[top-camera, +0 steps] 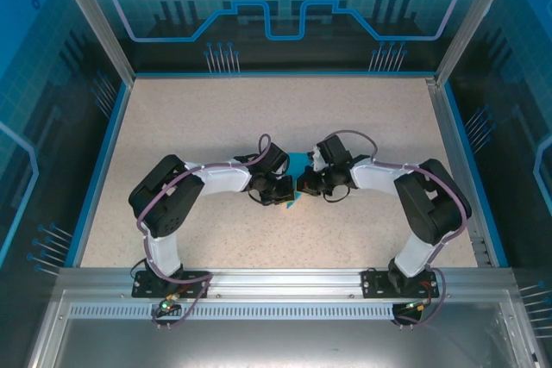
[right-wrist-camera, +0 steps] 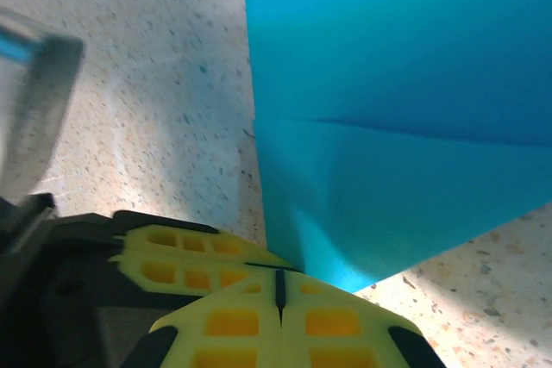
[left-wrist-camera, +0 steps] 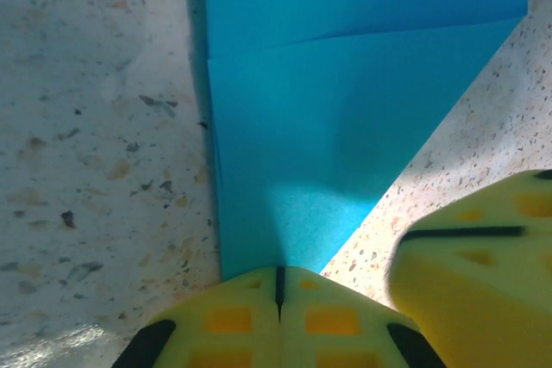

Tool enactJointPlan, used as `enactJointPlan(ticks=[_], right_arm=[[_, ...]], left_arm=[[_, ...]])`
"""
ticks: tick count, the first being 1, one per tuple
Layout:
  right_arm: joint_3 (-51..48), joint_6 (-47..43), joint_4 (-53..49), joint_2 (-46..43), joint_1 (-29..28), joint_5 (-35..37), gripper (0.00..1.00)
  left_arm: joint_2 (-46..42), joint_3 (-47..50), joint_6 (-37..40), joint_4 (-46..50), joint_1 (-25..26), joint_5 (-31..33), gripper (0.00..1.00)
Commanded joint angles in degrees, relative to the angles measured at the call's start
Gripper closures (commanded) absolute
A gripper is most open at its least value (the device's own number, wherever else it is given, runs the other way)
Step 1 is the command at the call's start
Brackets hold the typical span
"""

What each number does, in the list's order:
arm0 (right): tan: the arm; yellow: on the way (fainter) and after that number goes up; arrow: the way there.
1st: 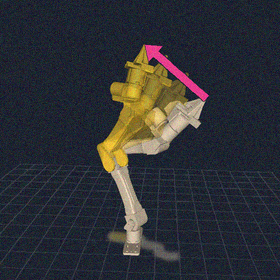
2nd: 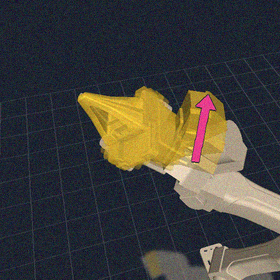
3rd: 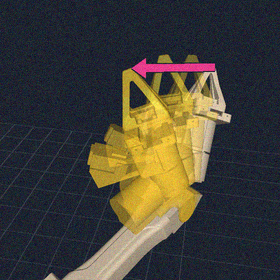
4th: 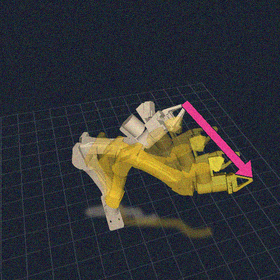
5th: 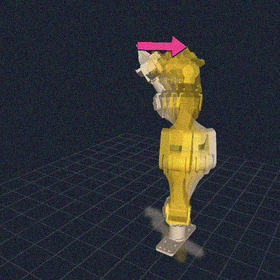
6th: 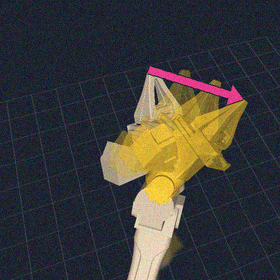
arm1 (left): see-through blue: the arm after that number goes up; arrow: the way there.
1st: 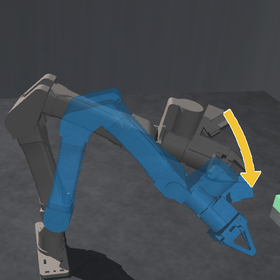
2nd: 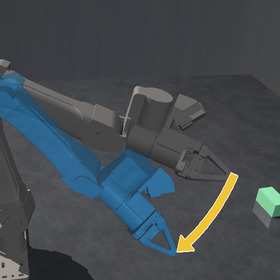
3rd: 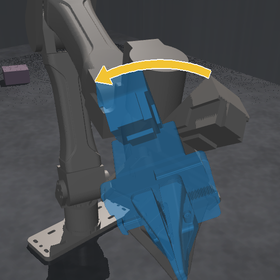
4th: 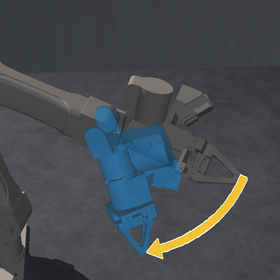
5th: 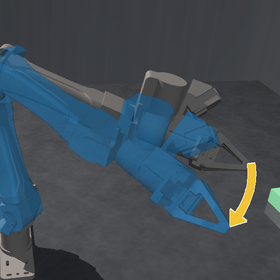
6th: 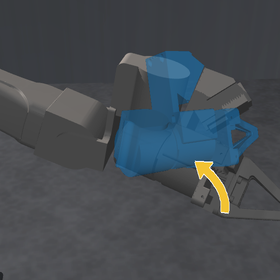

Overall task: Fold a paper plane with a square sheet of paper (pick it up from the middle)
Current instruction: Third fold the triangle at the center of the table.

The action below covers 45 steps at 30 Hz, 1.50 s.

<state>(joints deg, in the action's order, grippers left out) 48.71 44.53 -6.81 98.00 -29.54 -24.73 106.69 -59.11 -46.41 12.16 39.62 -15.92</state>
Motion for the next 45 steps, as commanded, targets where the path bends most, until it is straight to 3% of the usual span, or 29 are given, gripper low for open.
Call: enactJointPlan(ticks=[1,12,22,30,38,45], right_arm=[[-0.9,-0.1,1.0,1.9,-0.9,-2.0,1.00],[-0.4,-0.5,0.7,6.6,0.6,0.5,1.00],[-0.1,-2.9,1.8,7.3,9.3,2.8,1.00],[4.1,-4.1,-3.3,5.3,15.5,6.8,1.00],[4.0,-5.4,-3.6,-1.9,10.4,4.2,1.00],[4.1,-3.9,-1.3,2.7,2.7,-0.7,1.00]], left_arm=[[2.0,0.8,0.7,3.7,0.4,2.9,1.00],[2.0,0.6,0.8,5.9,0.4,3.4,1.00],[2.9,1.5,1.0,9.2,0.4,3.7,1.00],[2.6,1.3,1.2,8.5,0.4,3.3,1.00],[2.5,0.4,1.5,8.0,0.4,3.0,1.00],[2.3,0.2,1.4,7.8,0.4,2.8,1.00]])
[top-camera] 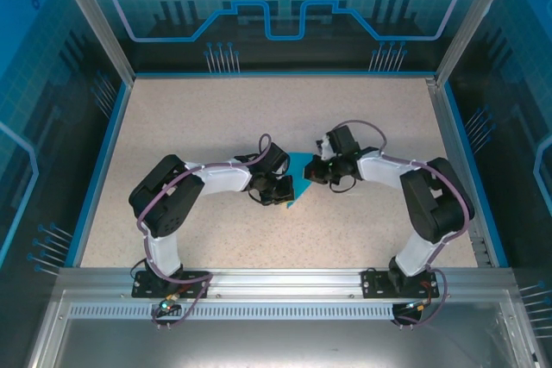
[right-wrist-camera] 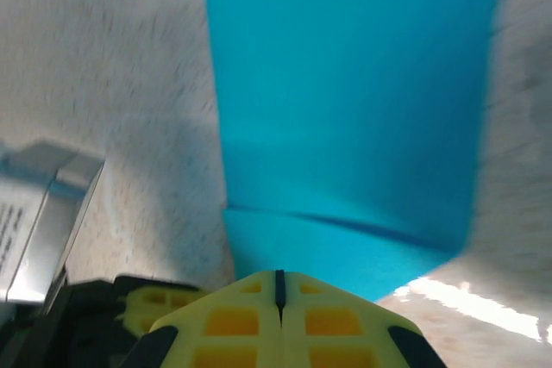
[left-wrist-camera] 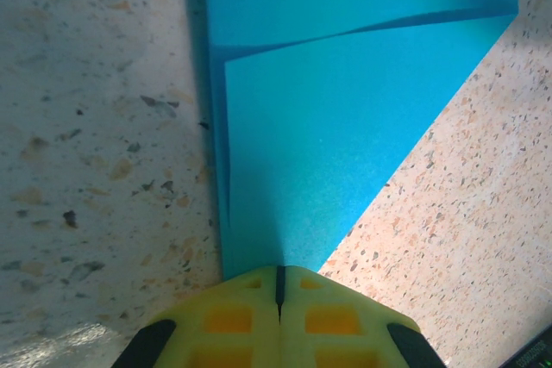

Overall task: Fold a paper plane with a square sheet of paper (pick it up from the middle)
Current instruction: Third fold the triangle at the center of the table.

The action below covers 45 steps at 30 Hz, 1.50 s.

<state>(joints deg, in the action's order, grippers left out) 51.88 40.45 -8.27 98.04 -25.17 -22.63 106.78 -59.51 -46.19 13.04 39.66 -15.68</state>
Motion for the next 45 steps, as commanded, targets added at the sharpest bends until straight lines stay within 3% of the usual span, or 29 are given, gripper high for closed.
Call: enactJointPlan(ticks=[1,13,17,29,45], right_arm=[[1.0,0.5,0.4,3.4,-2.0,-2.9,1.00],[1.0,2.6,-1.0,10.7,-0.8,-1.8,1.00],[0.6,2.9,-1.2,11.4,-0.7,-1.8,1.00],[1.6,2.9,-3.0,12.9,-0.5,-1.2,1.00],[3.0,2.1,-8.1,14.1,0.8,2.4,1.00]], left_arm=[[2.1,0.8,1.2,7.0,0.4,2.7,1.00],[-2.8,-0.1,3.8,0.2,0.4,-0.2,1.00],[-3.6,0.2,4.1,-4.1,0.4,-0.8,0.94],[1.5,0.1,5.1,-0.7,0.2,-2.0,0.93],[-1.5,9.6,6.9,-0.2,0.1,-4.7,0.96]])
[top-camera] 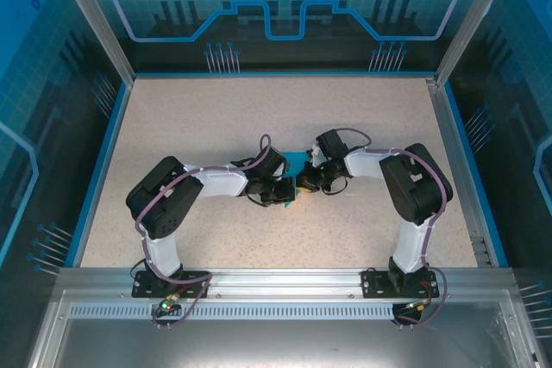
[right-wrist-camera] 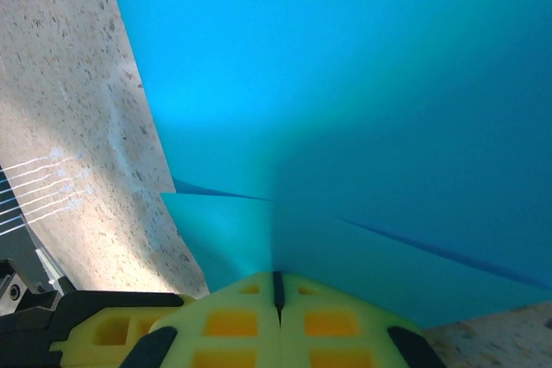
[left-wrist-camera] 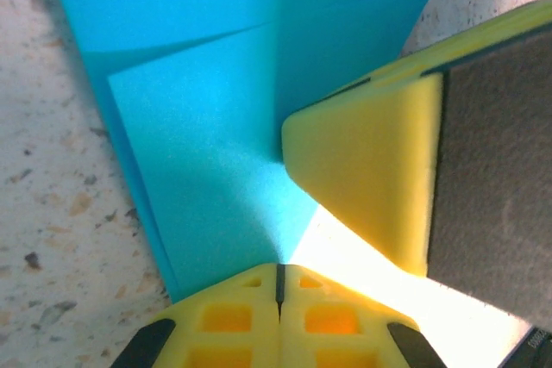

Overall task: Fold a paper plane with a square sheet of paper (pick it up from the middle)
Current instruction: Third fold the triangle at the center of the table, then fourth fold the wing at the center of the table.

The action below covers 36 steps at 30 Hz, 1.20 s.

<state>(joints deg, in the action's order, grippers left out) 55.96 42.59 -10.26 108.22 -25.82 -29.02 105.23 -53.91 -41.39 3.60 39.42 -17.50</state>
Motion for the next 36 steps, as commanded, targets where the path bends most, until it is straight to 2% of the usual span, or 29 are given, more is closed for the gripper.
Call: enactJointPlan(ticks=[1,9,16,18,22,25,31,36], right_arm=[[-1.2,-0.1,-6.3,4.1,1.5,9.0,1.00],[-0.7,0.2,-6.5,4.7,1.7,9.1,1.00],[1.2,0.8,-3.9,0.1,1.6,4.8,1.00],[1.9,1.2,-2.5,-2.3,1.6,3.4,0.95],[2.5,1.4,-1.3,-7.3,1.9,2.8,0.74],[1.5,1.6,-0.8,-10.1,2.9,3.0,0.64],[-1.7,1.7,-1.5,-12.5,5.9,5.1,0.56],[-2.6,1.4,-1.5,-11.5,7.0,4.6,0.55]], left_arm=[[-0.3,4.5,2.1,9.5,0.4,-3.2,0.97],[-4.3,5.7,4.3,14.6,0.3,-1.1,0.98],[-8.7,1.5,4.0,13.2,0.4,0.1,0.96],[-9.2,-0.3,3.4,12.0,0.4,1.7,0.94],[-9.0,-3.2,1.6,9.5,0.3,6.2,0.91],[-7.4,-5.7,1.2,8.9,0.2,9.0,0.91],[-2.2,-9.5,0.5,9.7,-0.3,12.0,0.94],[1.2,-12.8,0.6,11.8,-0.4,13.6,0.96]])
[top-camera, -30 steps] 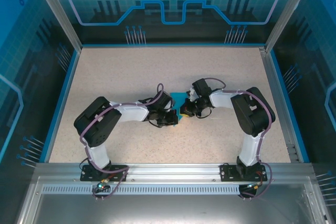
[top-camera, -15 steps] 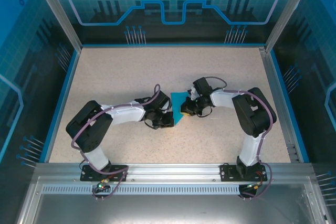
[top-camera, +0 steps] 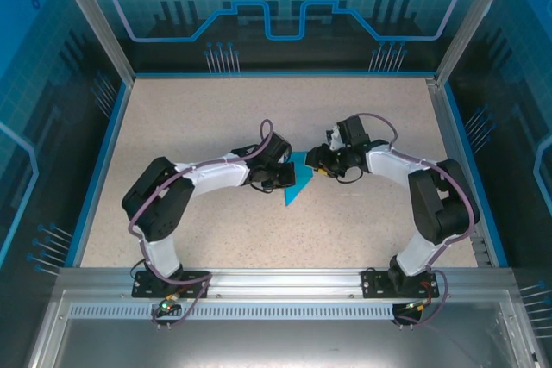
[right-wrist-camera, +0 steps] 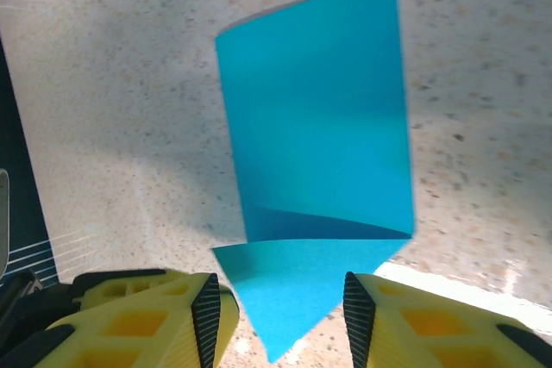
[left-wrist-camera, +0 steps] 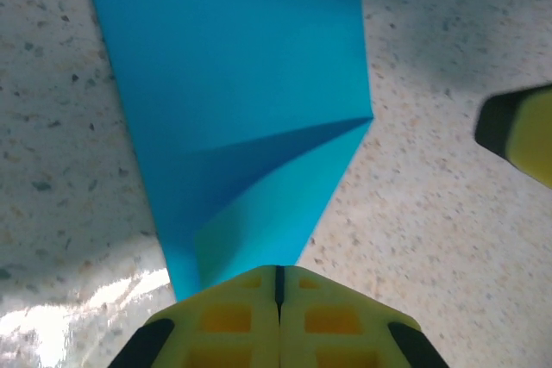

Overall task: Fold a paper plane with a square sheet of paper (pick it up from the middle)
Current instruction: Fourth fold the wing at the center of the table.

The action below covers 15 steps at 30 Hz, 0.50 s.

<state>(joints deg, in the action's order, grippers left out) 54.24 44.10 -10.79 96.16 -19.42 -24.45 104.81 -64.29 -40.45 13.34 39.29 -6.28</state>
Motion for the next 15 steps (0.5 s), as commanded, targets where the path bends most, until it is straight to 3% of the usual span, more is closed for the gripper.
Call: enactJointPlan(ticks=[1,7,15], right_arm=[[-0.8,-0.2,-0.9,0.8,0.6,-0.1,0.55],[-0.5,-0.2,-0.5,3.1,0.5,-1.7,0.55],[1.7,-0.4,-2.3,6.2,-0.5,-2.5,0.57]], left_arm=[[2.3,-3.2,-0.3,3.0,-0.2,3.4,0.97],[5.4,-5.3,-0.4,7.6,-0.4,7.9,0.99],[8.1,-6.5,-1.0,10.0,-0.5,8.3,1.00]])
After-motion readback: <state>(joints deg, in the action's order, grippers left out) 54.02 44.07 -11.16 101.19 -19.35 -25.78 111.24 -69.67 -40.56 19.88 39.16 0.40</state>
